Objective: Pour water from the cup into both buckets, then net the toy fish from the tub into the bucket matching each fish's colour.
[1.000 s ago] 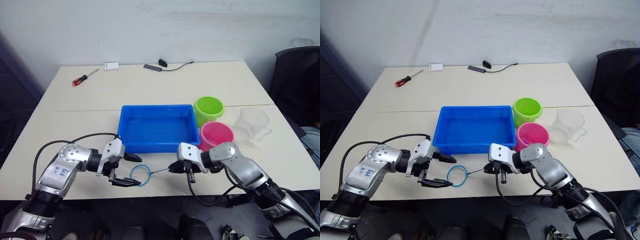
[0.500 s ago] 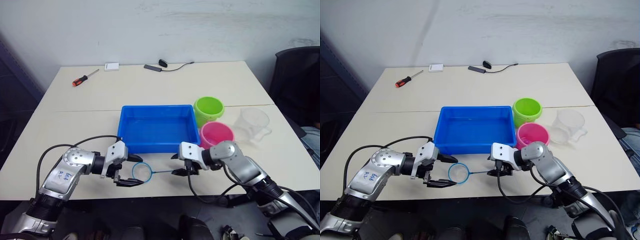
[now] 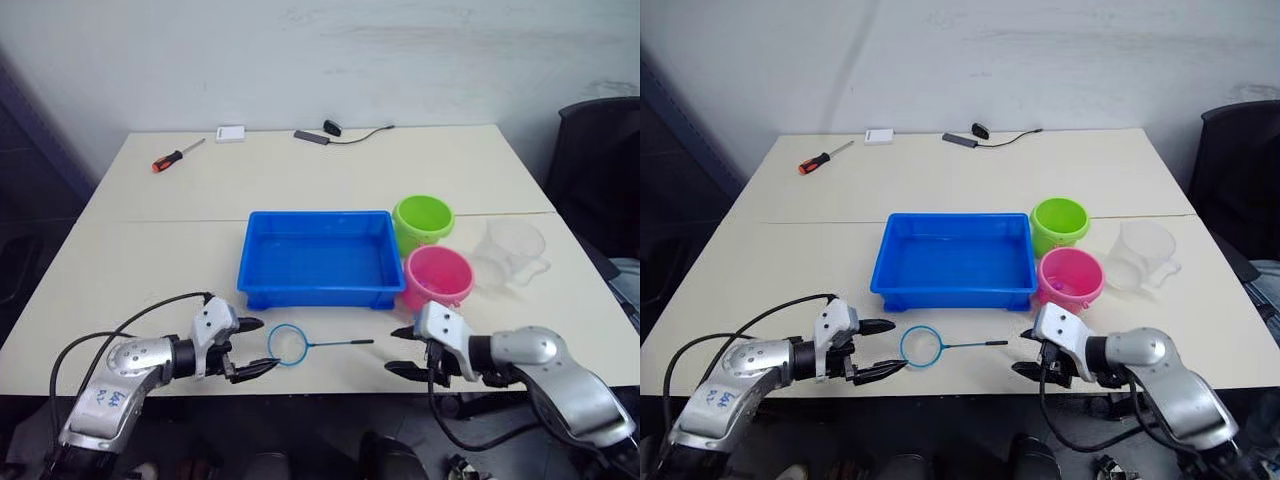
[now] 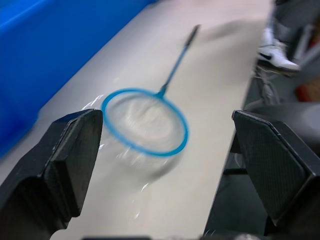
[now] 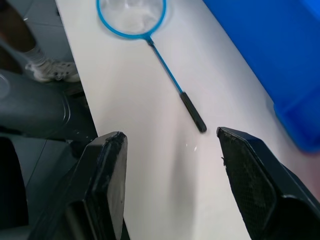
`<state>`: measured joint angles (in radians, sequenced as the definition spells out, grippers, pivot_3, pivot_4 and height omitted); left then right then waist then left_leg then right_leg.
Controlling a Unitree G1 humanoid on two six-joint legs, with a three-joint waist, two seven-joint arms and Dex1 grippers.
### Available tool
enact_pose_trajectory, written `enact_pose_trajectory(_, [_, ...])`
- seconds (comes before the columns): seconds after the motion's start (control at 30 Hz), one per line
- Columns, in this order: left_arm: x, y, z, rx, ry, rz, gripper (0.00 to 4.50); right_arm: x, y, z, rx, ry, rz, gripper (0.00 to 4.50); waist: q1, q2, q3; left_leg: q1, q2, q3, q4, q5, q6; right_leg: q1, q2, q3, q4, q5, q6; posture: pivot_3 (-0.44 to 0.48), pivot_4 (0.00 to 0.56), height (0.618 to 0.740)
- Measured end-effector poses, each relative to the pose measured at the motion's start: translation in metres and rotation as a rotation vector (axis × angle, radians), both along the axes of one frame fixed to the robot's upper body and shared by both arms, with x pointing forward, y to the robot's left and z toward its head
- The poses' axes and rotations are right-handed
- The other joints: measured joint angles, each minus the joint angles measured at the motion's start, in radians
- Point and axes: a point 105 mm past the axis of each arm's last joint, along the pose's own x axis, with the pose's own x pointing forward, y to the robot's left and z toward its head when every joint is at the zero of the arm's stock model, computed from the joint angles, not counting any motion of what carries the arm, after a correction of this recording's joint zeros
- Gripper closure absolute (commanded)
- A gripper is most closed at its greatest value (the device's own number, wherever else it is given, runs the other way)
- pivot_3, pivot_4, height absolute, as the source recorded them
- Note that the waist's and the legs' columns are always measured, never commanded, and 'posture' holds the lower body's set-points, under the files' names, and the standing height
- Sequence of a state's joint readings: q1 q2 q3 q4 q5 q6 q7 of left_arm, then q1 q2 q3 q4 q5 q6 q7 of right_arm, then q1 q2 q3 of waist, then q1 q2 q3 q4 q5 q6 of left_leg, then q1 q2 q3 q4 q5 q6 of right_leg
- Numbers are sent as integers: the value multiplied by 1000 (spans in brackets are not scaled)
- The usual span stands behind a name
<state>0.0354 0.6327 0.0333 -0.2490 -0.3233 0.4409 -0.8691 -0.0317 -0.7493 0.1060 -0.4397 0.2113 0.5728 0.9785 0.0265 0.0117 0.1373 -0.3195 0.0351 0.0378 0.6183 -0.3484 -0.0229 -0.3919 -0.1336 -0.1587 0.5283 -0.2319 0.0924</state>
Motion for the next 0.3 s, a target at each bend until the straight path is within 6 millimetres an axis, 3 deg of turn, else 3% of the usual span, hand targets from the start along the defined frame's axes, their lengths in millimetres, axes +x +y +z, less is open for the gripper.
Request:
enact_pose_trajectory(0.23, [-15, 13, -23, -9, 70, 160, 0, -10, -13, -16, 6, 34, -137, 1437, 0, 1, -1, 0, 0, -1, 1, -2, 1, 0, 0, 0, -2, 0, -3, 0, 150, 740])
enact_pose_trajectory(0.3, [-19, 15, -27, -5, 85, 170, 0, -13, -14, -18, 9, 42, -151, 1437, 0, 1, -1, -1, 2, -1, 1, -3, 1, 0, 1, 0, -4, -8, -15, 0, 150, 740])
